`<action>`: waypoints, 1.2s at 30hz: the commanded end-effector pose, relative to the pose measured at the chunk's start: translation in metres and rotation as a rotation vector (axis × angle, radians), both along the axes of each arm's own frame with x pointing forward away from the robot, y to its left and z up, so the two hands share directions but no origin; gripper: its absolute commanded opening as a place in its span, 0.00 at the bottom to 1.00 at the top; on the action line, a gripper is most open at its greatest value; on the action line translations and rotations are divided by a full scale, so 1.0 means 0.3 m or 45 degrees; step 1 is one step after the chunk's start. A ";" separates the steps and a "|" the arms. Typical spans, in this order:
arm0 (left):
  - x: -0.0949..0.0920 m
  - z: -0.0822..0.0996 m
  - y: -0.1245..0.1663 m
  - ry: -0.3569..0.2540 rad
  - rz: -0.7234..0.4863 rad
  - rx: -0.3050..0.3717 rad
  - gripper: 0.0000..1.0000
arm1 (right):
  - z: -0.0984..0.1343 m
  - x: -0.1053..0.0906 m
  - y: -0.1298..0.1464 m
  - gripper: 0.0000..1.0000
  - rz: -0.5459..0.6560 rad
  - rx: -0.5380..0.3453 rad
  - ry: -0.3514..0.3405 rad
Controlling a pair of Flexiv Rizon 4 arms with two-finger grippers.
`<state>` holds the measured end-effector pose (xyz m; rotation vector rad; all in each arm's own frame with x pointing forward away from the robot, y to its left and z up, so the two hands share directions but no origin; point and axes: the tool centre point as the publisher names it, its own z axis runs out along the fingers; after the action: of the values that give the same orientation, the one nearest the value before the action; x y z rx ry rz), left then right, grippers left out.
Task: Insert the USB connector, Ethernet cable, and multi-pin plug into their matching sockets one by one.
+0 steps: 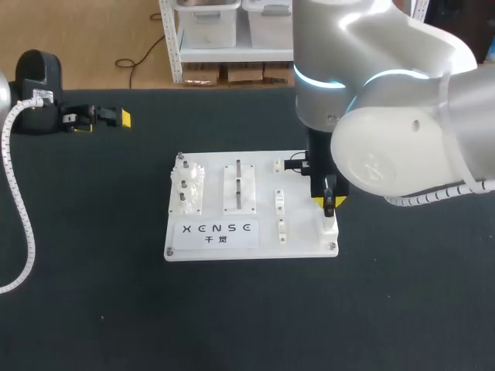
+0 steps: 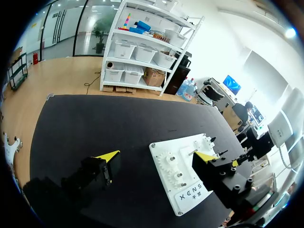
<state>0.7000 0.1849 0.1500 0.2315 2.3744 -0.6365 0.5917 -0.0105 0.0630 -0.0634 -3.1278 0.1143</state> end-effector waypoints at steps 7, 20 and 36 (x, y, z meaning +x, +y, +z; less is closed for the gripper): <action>0.000 0.000 0.000 0.000 0.000 0.000 1.00 | -0.005 -0.007 -0.021 0.00 0.002 0.003 0.000; 0.000 0.000 0.000 0.000 0.000 0.000 1.00 | -0.049 -0.013 -0.027 0.00 -0.005 -0.009 0.015; 0.000 0.000 0.000 0.000 0.000 0.000 1.00 | -0.039 -0.001 -0.021 0.00 -0.005 0.045 -0.077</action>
<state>0.7000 0.1849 0.1500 0.2315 2.3744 -0.6365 0.5949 -0.0137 0.0585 -0.0749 -3.1678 0.0632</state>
